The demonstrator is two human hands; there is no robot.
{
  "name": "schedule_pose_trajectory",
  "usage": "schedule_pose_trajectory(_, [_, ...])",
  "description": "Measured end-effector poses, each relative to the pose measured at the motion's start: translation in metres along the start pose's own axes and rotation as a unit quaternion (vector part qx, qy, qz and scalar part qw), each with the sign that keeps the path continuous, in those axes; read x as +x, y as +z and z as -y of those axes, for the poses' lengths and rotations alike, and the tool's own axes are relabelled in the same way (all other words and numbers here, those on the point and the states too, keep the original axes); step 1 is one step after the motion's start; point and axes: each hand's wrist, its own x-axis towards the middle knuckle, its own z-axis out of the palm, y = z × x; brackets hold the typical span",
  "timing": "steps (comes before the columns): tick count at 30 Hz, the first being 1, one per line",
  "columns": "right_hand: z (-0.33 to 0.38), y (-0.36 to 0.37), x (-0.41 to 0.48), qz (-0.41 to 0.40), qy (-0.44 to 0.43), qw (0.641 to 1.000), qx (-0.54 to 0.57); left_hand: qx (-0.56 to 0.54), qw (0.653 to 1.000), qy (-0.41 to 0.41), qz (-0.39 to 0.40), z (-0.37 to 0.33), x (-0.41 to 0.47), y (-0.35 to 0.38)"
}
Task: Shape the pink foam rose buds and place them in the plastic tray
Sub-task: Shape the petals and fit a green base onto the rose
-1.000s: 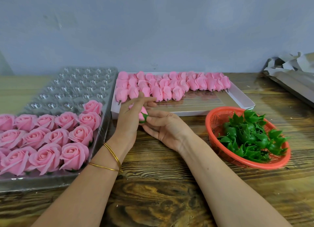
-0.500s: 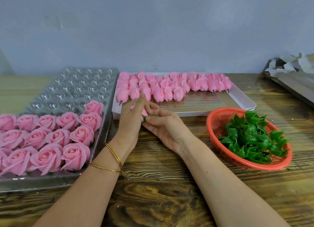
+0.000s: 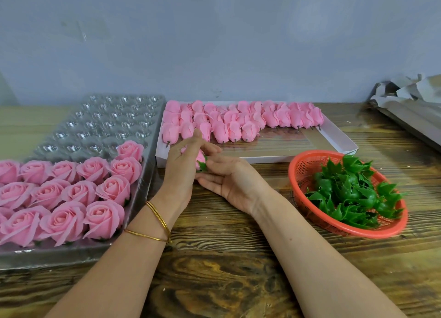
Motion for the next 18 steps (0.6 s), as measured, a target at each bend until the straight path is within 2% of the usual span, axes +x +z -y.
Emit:
schedule_pose_trajectory(7, [-0.0039,-0.0043,0.0031,0.000,-0.017,1.000,-0.003,0.032,0.999,-0.017,0.009,-0.0004,-0.0019,-0.0009])
schedule_pose_trajectory(18, [-0.0081,-0.0035,0.0067,-0.014,-0.095,0.995,-0.020,0.031,0.999,-0.021,-0.002,-0.0025,-0.0028,0.0008])
